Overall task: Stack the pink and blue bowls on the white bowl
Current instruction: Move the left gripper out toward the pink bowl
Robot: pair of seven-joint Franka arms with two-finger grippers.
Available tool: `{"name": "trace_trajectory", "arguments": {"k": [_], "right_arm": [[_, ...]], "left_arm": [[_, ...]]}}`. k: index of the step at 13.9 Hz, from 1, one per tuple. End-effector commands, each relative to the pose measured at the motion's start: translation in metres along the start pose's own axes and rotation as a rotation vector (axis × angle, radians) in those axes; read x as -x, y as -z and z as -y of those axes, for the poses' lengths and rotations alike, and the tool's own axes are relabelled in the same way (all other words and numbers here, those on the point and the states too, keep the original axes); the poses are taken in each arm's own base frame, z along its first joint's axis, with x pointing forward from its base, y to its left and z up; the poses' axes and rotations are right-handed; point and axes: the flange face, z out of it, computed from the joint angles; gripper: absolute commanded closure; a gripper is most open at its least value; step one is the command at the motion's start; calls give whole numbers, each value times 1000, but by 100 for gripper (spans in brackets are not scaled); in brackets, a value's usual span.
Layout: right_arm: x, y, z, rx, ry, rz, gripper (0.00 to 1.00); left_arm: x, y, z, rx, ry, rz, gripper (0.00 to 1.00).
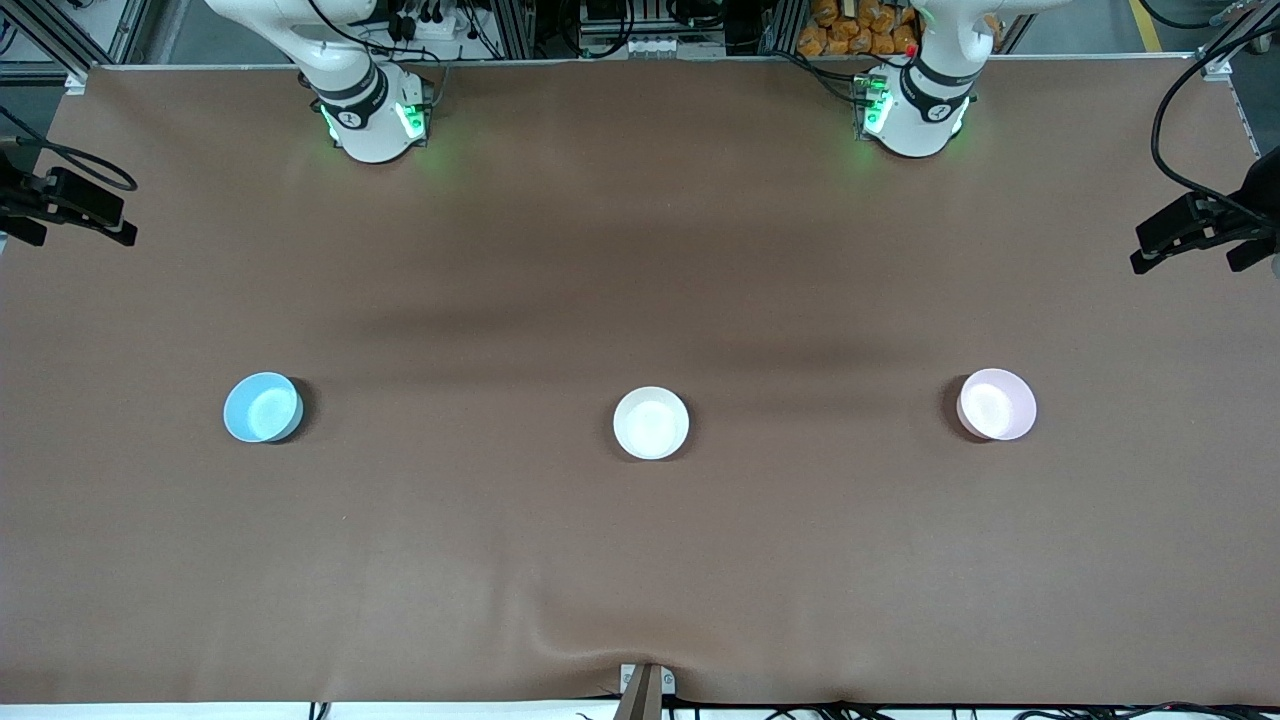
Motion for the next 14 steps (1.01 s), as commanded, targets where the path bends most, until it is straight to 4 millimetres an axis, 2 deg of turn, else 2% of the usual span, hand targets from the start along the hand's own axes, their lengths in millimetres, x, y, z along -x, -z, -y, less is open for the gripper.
{"name": "trace_trajectory", "arguments": {"k": [1, 4, 8, 10, 12, 14], "right_arm": [[4, 6, 0, -3, -1, -11, 0], [4, 6, 0, -3, -1, -11, 0], [4, 6, 0, -3, -1, -11, 0], [4, 6, 0, -3, -1, -11, 0], [4, 6, 0, -3, -1, -11, 0], [4, 6, 0, -3, -1, -11, 0]], "left_arm": [[-2, 5, 0, -10, -7, 0, 0], [-1, 6, -1, -10, -8, -2, 0], [-5, -5, 3, -9, -6, 20, 0], [-5, -23, 4, -8, -5, 57, 0], [-19, -58, 1, -9, -8, 113, 0], [-31, -83, 3, -10, -7, 138, 0]]}}
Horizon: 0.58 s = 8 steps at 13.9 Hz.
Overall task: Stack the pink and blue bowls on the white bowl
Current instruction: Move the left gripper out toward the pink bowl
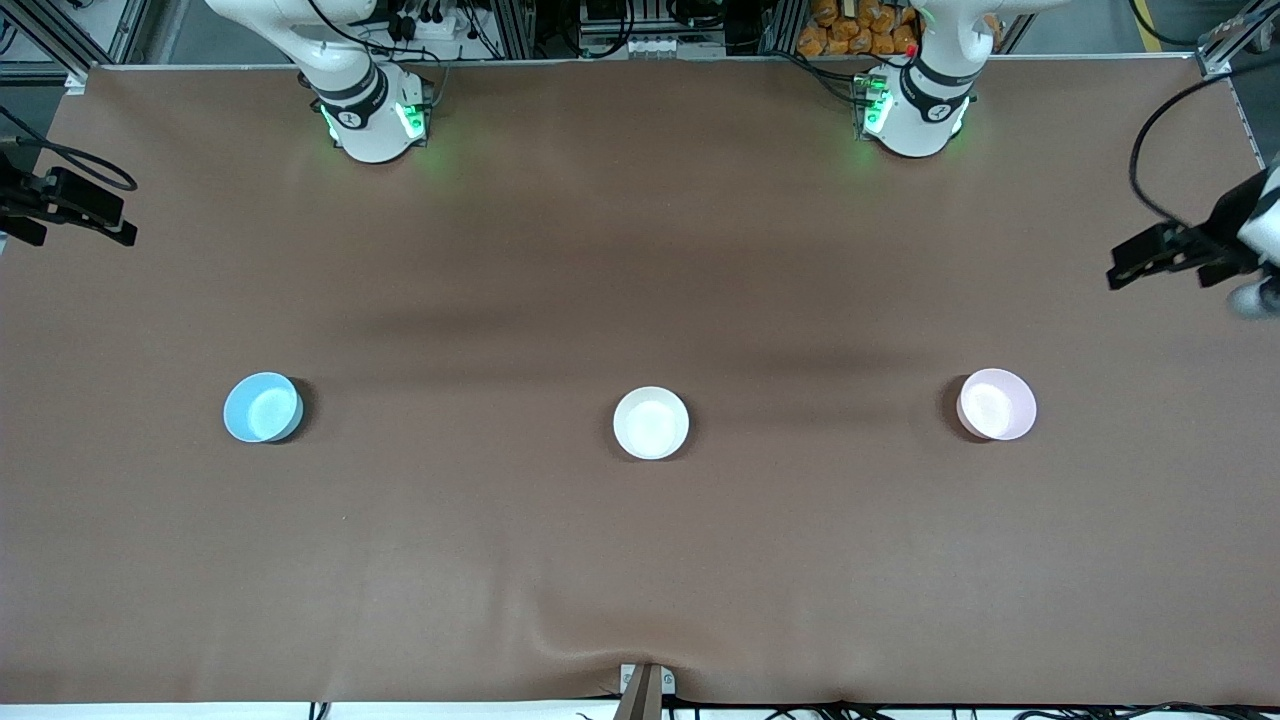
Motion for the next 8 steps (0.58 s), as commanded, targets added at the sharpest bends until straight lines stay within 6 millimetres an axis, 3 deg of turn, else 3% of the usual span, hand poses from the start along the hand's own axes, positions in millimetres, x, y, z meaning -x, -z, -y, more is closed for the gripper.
{"name": "trace_trajectory", "arguments": {"k": [1, 2, 4, 6, 8], "right_arm": [[4, 6, 0, -3, -1, -12, 0], [4, 6, 0, -3, -1, -12, 0], [4, 6, 0, -3, -1, -12, 0], [4, 6, 0, -3, -1, -11, 0], [4, 6, 0, -3, -1, -11, 0]], "left_arm": [[-24, -35, 2, -8, -23, 32, 0], [-33, -53, 6, -5, -56, 38, 0], [-58, -107, 35, 0, -75, 25, 0], [-71, -149, 38, -1, -83, -1, 0], [-68, -180, 39, -1, -87, -18, 0]]}}
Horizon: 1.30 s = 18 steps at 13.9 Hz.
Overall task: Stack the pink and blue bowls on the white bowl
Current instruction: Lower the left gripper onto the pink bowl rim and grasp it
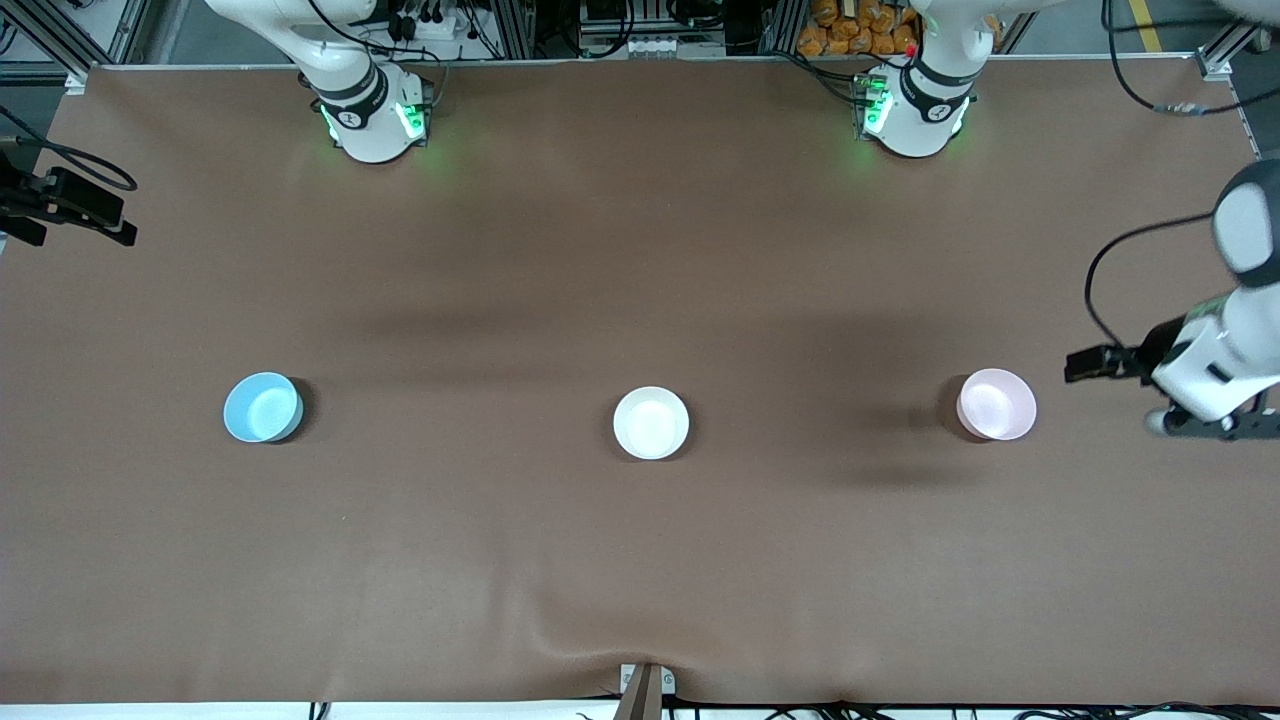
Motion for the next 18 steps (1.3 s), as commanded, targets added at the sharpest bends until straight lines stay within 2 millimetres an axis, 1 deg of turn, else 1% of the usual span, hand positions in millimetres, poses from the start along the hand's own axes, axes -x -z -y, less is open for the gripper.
{"name": "trace_trajectory", "arguments": {"k": [1, 4, 6, 8, 10, 11, 12, 13, 14, 16, 17, 18], "right_arm": [[4, 6, 0, -3, -1, -10, 0], [4, 6, -1, -3, -4, -11, 0], [4, 6, -1, -3, -4, -11, 0], [4, 6, -1, -3, -4, -11, 0], [4, 6, -1, -3, -4, -11, 0], [4, 6, -2, -3, -7, -11, 0], [4, 6, -2, -3, -5, -11, 0], [4, 6, -2, -3, -7, -11, 0], [4, 5, -2, -5, -5, -10, 0], [4, 5, -3, -5, -7, -12, 0], [4, 5, -3, -5, -8, -12, 0], [4, 5, -3, -5, -8, -12, 0]], "left_arm": [[7, -30, -7, -11, -22, -41, 0], [6, -74, 6, -14, -43, -64, 0], [3, -100, 7, -16, -58, -82, 0], [6, -125, 17, -13, -43, -77, 1], [12, -144, 16, -13, -53, -70, 13], [14, -149, 17, -14, -64, -74, 18], [15, -159, 21, -13, -62, -74, 23], [16, -168, 32, -13, -68, -80, 29], [16, -177, 39, -14, -84, -83, 37], [19, -185, 44, -13, -81, -83, 39], [19, -185, 44, -12, -82, -82, 45], [21, -189, 43, -10, -82, -74, 54]]}}
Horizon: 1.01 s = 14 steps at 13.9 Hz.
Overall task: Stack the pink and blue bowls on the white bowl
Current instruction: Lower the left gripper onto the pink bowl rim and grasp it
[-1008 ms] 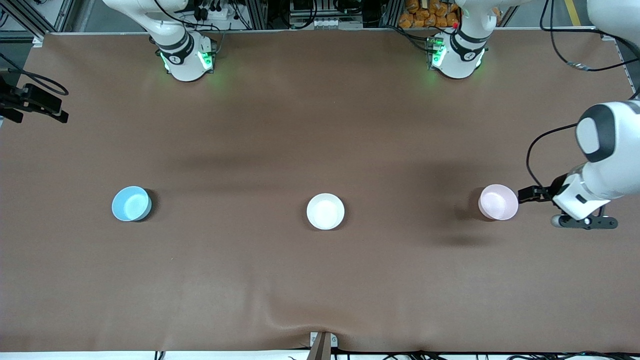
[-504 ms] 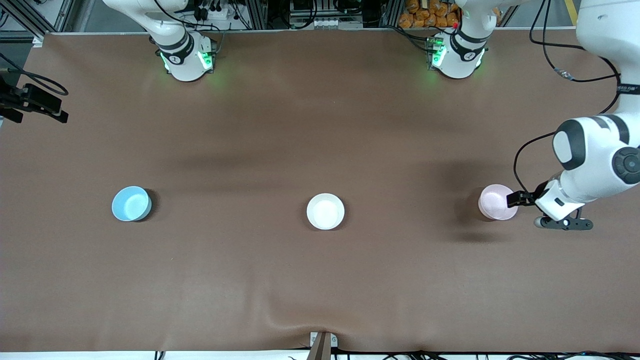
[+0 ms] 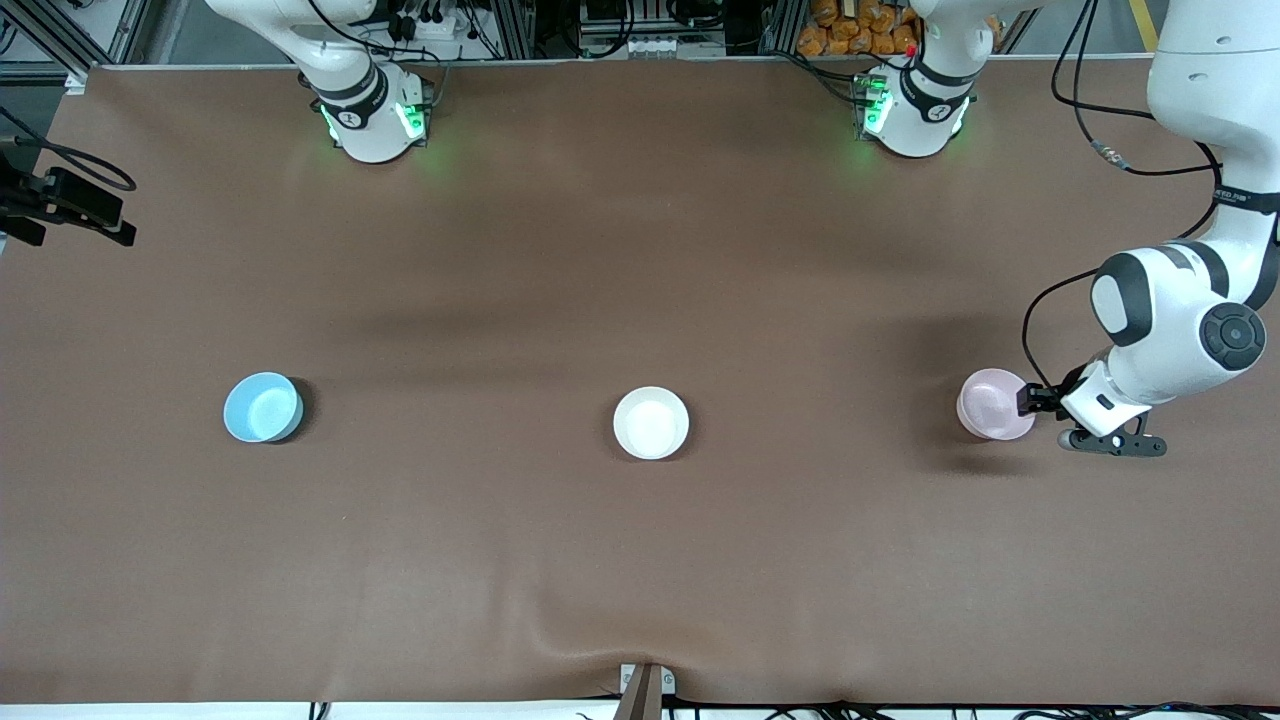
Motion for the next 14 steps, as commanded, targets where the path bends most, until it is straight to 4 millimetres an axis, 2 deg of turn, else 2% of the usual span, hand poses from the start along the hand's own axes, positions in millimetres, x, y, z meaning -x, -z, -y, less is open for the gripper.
{"name": "trace_trajectory", "arguments": {"k": [1, 4, 5, 8, 11, 14], "right_arm": [[4, 5, -2, -5, -7, -11, 0], [4, 5, -2, -5, -5, -11, 0], [4, 5, -2, -5, -7, -11, 0], [4, 5, -3, -5, -8, -11, 0], [4, 5, -3, -5, -8, -11, 0], [4, 5, -3, -5, -10, -11, 0]], "left_arm": [[3, -2, -2, -6, -18, -10, 59], [2, -12, -2, -5, -17, -16, 65], [0, -18, -3, -6, -20, -24, 72], [0, -21, -3, -7, -21, -31, 99], [-4, -16, -9, -5, -26, -42, 100], [-11, 11, -33, 45, -16, -59, 100]]}}
